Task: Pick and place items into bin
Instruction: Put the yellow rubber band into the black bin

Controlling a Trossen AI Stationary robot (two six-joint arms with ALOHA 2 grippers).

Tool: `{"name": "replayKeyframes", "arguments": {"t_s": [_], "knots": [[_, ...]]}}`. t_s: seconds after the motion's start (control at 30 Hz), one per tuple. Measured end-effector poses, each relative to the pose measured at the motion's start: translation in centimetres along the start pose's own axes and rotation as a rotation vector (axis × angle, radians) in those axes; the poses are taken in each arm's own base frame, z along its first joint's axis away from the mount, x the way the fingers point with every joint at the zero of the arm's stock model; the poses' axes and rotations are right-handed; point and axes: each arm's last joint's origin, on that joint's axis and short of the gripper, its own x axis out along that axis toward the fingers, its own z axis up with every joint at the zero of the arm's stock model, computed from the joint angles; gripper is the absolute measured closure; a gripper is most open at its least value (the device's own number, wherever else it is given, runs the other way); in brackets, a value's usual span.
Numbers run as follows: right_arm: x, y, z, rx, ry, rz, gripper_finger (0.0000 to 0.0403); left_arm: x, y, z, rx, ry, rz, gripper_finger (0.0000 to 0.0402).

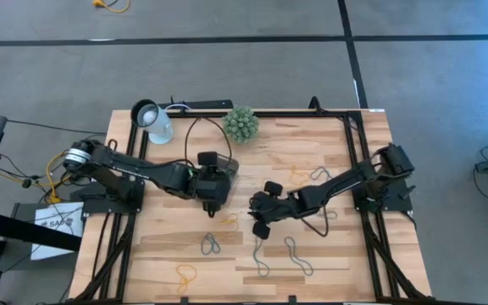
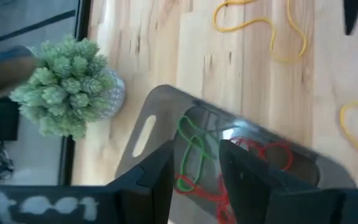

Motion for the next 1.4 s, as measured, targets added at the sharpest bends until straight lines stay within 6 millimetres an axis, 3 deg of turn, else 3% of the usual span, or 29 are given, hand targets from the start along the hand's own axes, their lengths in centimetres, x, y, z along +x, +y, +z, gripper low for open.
{"name": "replayKeyframes", "arguments": {"t_s": [0.17,0.37,0.5,0.63,0.73,0.87,1.0,1.2,1.4], "knots": [[1.1,0.1,-1.5,0.011,0.093,0.014,0.0328,-2.0,1.4,-1.3,0.016,0.051,0.054,0.0283],[-0.5,0.8,-0.6,-0.026,0.063,0.079,0.0328,-6.6,4.6,-4.8,-0.159,0.090,0.133,0.0284],[-0.8,1.3,0.4,-0.079,-0.037,0.126,0.0328,-8.7,5.3,-7.1,-0.343,-0.014,0.108,0.0284],[-0.1,1.6,1.1,-0.082,-0.135,0.154,0.0328,-8.4,4.0,-9.3,-0.424,-0.152,0.068,0.0284],[1.4,1.2,0.1,-0.066,-0.119,0.122,0.0328,-7.2,2.4,-10.6,-0.487,-0.263,0.042,0.0284],[3.1,1.7,1.0,-0.052,-0.208,0.143,0.0328,-5.3,0.4,-11.8,-0.539,-0.359,-0.013,0.0283],[5.5,1.8,0.2,-0.068,-0.153,0.110,0.0328,-4.5,-0.7,-12.1,-0.548,-0.400,-0.044,0.0283],[7.6,2.2,0.1,-0.076,-0.128,0.067,0.0328,-4.7,-1.2,-12.1,-0.534,-0.409,-0.062,0.0283],[8.2,2.3,0.3,-0.098,-0.054,0.019,0.0328,-4.9,-1.5,-12.2,-0.523,-0.414,-0.077,0.0283]]}}
